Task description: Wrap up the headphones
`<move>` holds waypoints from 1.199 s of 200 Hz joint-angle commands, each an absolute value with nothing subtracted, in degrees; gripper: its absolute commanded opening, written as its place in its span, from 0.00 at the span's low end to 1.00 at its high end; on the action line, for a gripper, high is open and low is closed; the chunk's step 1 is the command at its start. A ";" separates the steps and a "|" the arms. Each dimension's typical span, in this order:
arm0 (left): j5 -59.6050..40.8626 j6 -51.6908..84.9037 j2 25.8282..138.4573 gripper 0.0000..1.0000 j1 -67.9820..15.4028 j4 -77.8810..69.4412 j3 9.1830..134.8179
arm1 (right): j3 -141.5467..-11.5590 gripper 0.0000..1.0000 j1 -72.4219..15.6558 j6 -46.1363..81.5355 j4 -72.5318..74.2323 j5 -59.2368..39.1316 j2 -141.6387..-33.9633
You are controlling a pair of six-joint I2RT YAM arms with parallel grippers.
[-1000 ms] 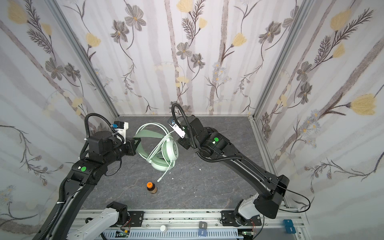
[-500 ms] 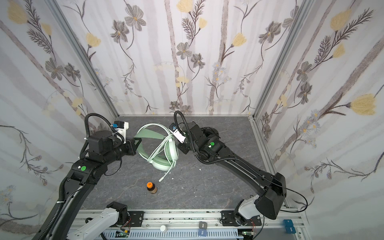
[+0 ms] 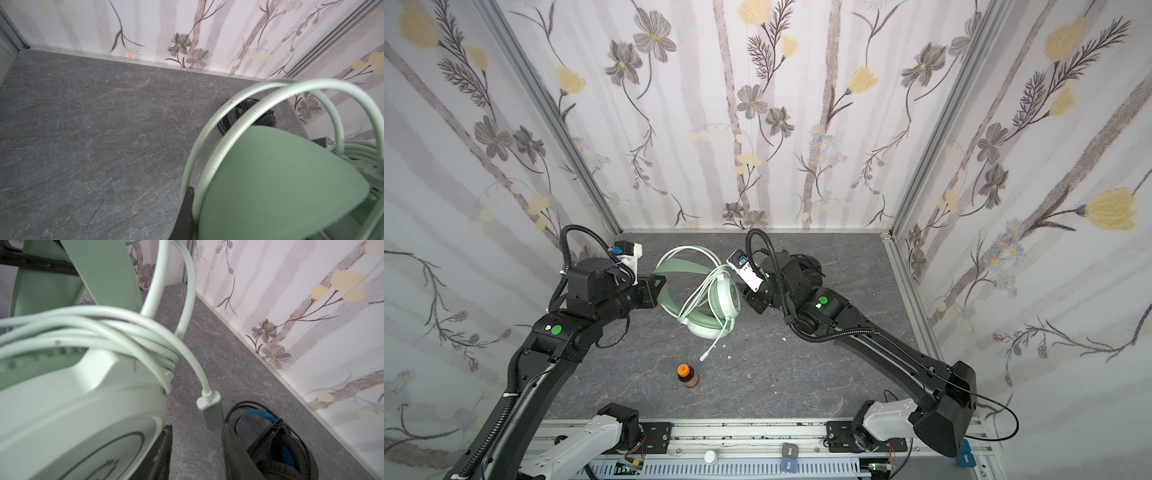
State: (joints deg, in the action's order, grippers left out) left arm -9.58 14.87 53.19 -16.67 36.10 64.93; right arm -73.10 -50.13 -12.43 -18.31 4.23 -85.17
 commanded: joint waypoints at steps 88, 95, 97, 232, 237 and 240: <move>-3.92 25.28 60.67 0.00 -14.55 34.64 63.25 | -70.59 0.71 -44.30 -2.76 -24.80 20.07 -81.78; -2.76 26.60 61.86 0.00 -13.96 34.85 62.99 | -70.89 0.74 -44.38 -2.92 -25.43 20.99 -81.57; -2.36 27.09 62.22 0.00 -13.75 34.88 62.94 | -71.03 0.75 -44.38 -2.91 -25.60 21.35 -81.50; -4.15 42.07 94.11 0.00 -9.85 15.24 67.81 | -68.82 0.87 -44.30 -1.77 -23.84 21.91 -76.11; -4.21 42.30 95.38 0.00 -9.84 15.38 68.64 | -68.69 0.87 -44.30 -1.92 -23.74 21.89 -75.90; -4.22 42.58 96.09 0.00 -9.84 15.39 69.04 | -68.68 0.87 -44.25 -1.90 -23.66 21.98 -75.81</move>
